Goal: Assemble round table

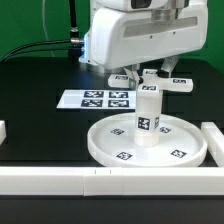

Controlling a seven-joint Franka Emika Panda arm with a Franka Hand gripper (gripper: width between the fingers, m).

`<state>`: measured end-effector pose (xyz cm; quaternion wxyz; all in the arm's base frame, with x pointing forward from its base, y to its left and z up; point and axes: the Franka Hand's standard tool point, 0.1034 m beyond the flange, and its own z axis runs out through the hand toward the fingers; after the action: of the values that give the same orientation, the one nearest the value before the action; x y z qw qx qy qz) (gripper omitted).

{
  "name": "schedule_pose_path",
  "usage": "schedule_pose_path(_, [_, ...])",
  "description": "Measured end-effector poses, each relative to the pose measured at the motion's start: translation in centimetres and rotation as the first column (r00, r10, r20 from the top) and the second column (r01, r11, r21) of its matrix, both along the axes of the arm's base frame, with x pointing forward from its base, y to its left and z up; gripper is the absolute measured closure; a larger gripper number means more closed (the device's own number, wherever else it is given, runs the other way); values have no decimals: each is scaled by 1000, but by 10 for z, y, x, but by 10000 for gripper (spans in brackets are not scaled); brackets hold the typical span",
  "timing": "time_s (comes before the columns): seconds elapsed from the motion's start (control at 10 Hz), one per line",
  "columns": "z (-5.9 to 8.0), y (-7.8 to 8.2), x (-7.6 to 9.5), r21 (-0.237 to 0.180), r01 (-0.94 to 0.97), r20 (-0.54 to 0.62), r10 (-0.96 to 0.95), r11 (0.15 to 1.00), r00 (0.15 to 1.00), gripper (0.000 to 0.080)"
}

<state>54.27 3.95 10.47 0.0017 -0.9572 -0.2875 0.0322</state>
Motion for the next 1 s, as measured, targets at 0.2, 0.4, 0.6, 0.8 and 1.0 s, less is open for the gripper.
schedule_pose_path(0.2, [0, -3, 0, 2, 38, 0, -38, 999, 999, 354])
schedule_pose_path(0.4, [-1, -4, 0, 7, 256, 5, -256, 967, 967, 354])
schedule_pose_path(0.6, [-1, -3, 1, 9, 408, 15, -408, 913, 913, 354])
schedule_pose_path(0.8, [-1, -2, 3, 17, 590, 30, -590, 807, 807, 354])
schedule_pose_path(1.0, [-1, 0, 4, 33, 760, 29, -760, 650, 649, 354])
